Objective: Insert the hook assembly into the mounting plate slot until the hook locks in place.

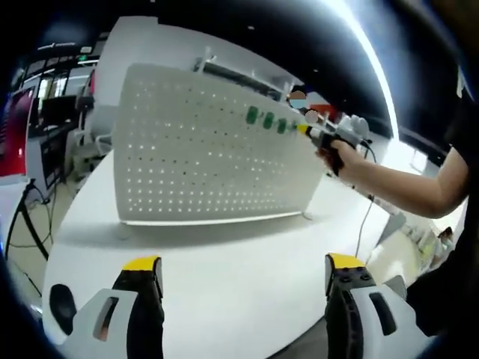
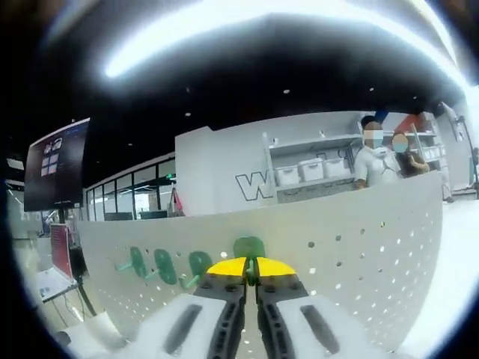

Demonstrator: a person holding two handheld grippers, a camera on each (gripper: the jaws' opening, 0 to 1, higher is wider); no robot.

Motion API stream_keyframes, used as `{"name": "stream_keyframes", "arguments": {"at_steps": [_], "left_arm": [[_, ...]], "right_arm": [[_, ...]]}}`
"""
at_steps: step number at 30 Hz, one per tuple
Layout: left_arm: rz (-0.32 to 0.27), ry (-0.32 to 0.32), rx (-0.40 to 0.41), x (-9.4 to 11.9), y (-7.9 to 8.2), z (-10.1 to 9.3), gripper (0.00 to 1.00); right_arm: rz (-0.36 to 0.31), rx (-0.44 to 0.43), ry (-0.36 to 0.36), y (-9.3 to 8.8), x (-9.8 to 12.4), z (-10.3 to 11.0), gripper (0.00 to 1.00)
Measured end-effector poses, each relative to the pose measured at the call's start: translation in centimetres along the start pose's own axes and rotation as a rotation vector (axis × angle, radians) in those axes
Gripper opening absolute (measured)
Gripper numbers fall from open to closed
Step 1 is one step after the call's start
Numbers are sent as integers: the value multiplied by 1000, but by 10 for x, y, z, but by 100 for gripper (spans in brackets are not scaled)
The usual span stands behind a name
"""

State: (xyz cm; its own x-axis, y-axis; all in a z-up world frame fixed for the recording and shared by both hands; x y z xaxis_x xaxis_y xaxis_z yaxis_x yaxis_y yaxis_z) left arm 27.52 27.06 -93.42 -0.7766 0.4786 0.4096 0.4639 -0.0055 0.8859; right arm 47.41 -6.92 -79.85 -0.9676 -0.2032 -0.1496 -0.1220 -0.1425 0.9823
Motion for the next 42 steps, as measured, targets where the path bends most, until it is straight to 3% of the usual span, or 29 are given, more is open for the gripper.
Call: {"name": "stream_keyframes", "arguments": {"at_steps": [25, 32, 34, 42], "left_arm": [[6, 16, -4, 3, 1, 11, 89], [7, 11, 2, 1, -2, 9, 89], [6, 10, 4, 2, -2, 8, 89], [-2, 17, 11, 5, -4, 11, 90]], "right_arm": [[-81, -42, -39, -13, -6, -8, 0], [-75, -20, -60, -15, -9, -9, 0], [-58, 32, -62, -15, -10, -9, 1], [-1, 8, -53, -15, -9, -5, 4]]}}
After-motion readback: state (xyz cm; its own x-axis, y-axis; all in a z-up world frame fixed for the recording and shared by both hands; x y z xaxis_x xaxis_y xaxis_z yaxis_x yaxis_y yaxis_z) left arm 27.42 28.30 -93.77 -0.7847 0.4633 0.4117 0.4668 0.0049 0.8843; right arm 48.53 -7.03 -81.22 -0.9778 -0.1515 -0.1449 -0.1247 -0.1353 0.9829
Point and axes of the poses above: the point that each gripper's makers call its tool centre point, and the gripper's own axes: x roughly backward along the fingers, z roughly to its left, y roughly out of its top, the point moved 1 cm from there along x, roughly backward along the fingers, and after that the axes turned 12 degrees about y, right-handed, at the moved point
